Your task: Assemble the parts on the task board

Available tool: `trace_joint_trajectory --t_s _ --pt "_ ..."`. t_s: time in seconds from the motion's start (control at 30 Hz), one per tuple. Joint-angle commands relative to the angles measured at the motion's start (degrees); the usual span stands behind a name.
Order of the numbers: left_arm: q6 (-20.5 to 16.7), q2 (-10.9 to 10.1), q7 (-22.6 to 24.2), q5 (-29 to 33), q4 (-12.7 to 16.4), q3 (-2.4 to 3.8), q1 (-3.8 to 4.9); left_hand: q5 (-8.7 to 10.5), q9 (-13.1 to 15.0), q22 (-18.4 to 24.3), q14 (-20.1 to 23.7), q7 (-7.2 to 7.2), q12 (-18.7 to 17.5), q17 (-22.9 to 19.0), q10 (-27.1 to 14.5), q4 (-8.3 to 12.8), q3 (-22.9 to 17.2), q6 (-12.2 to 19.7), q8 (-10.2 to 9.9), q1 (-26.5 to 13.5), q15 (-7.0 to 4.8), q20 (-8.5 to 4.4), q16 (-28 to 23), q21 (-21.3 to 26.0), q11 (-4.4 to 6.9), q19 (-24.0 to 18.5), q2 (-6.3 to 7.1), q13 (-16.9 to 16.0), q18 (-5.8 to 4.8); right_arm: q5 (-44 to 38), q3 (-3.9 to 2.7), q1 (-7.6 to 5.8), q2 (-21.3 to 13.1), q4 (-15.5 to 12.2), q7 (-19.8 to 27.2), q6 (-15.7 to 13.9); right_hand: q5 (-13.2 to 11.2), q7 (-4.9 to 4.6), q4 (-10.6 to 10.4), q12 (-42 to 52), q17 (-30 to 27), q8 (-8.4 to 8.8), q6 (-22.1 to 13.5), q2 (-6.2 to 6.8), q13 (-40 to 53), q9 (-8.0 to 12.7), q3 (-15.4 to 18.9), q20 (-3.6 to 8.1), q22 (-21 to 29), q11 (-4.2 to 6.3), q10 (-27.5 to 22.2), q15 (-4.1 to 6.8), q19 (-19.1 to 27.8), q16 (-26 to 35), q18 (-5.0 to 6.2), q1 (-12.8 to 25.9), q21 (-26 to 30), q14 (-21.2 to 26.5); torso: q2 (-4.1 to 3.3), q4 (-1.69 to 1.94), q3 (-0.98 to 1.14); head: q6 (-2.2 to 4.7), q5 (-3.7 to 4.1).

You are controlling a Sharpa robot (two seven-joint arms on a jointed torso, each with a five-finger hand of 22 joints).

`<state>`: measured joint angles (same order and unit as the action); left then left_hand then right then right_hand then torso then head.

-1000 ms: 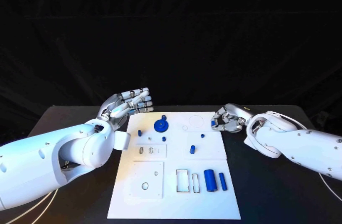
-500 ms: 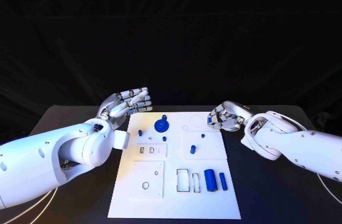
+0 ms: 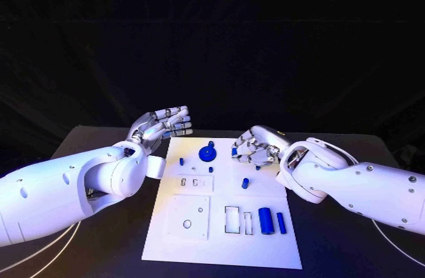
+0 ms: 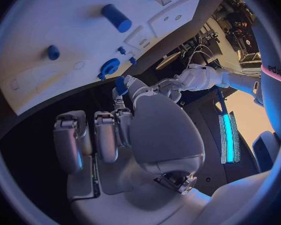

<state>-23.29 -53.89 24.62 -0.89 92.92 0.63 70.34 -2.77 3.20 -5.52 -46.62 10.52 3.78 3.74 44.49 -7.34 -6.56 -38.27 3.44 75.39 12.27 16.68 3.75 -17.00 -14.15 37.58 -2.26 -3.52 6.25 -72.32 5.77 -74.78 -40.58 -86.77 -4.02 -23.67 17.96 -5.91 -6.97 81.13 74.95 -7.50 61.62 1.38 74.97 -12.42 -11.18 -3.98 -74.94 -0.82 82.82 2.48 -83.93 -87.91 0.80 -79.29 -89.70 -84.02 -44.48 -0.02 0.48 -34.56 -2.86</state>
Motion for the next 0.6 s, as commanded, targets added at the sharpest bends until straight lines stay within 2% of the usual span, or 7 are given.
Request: trace_joint_trajectory --t_s 0.03,0.17,0.27,0.6 --pt "2.2 0.3 0.2 0.2 -0.6 -0.03 -0.08 -0.15 0.0 0.1 -0.4 6.15 -0.1 0.1 0.5 0.1 0.3 -0.3 -0.2 -0.2 -0.11 -0.02 0.1 0.1 0.03 -0.4 0.01 0.0 -0.39 -4.1 0.20 0.75 2.3 0.4 -1.8 1.5 0.3 0.60 -0.2 0.3 12.2 -0.36 1.0 0.04 7.4 -0.5 -0.4 0.34 -15.1 -0.11 0.5 0.29 -6.1 -0.3 -0.80 0.7 -0.3 -5.3 0.78 0.09 -0.32 -1.18 -1.11" --pt "2.3 0.4 0.1 0.3 -1.1 -0.12 -0.13 -0.15 0.1 0.1 -0.6 6.12 0.0 0.1 0.9 0.2 0.3 -0.6 -0.2 -0.2 -0.16 -0.03 0.2 0.0 0.07 -0.3 -0.02 -0.1 -0.36 -6.3 0.54 1.57 4.8 1.0 -2.6 1.6 0.3 0.61 -0.2 0.3 12.1 -0.37 1.1 0.06 7.4 -0.5 -0.4 0.34 -15.1 -0.10 0.5 0.29 -6.1 -0.2 -0.80 0.7 -0.3 -5.3 1.01 0.21 -0.48 -2.08 -2.15" --pt "2.3 0.5 0.1 0.3 -1.2 -0.17 -0.15 -0.15 0.1 0.1 -0.7 6.11 0.0 0.1 1.0 0.2 0.3 -0.8 -0.1 -0.3 -0.18 -0.03 0.2 0.0 0.08 -0.3 -0.03 -0.1 -0.35 -8.2 0.72 2.39 6.5 1.3 -3.1 1.6 0.3 0.64 -0.3 0.4 12.1 -0.42 1.1 0.07 7.5 -0.5 -0.4 0.34 -15.1 -0.09 0.6 0.30 -6.1 -0.2 -0.80 0.9 -0.3 -5.3 1.00 0.34 -0.54 -2.43 -2.65" --pt "2.2 0.7 0.1 0.4 -1.0 -0.22 -0.16 -0.15 0.1 0.1 -0.8 6.11 0.0 0.2 1.2 0.2 0.3 -1.0 -0.1 -0.3 -0.21 -0.04 0.2 0.0 0.10 -0.2 -0.04 -0.1 -0.33 -12.3 1.06 4.81 11.0 3.6 -4.4 1.5 0.3 0.66 -0.4 0.4 12.0 -0.49 1.2 0.10 7.5 -0.5 -0.4 0.35 -15.1 -0.06 0.6 0.31 -6.1 -0.2 -0.80 1.1 -0.3 -5.3 0.86 0.29 -0.43 -3.17 -3.07"
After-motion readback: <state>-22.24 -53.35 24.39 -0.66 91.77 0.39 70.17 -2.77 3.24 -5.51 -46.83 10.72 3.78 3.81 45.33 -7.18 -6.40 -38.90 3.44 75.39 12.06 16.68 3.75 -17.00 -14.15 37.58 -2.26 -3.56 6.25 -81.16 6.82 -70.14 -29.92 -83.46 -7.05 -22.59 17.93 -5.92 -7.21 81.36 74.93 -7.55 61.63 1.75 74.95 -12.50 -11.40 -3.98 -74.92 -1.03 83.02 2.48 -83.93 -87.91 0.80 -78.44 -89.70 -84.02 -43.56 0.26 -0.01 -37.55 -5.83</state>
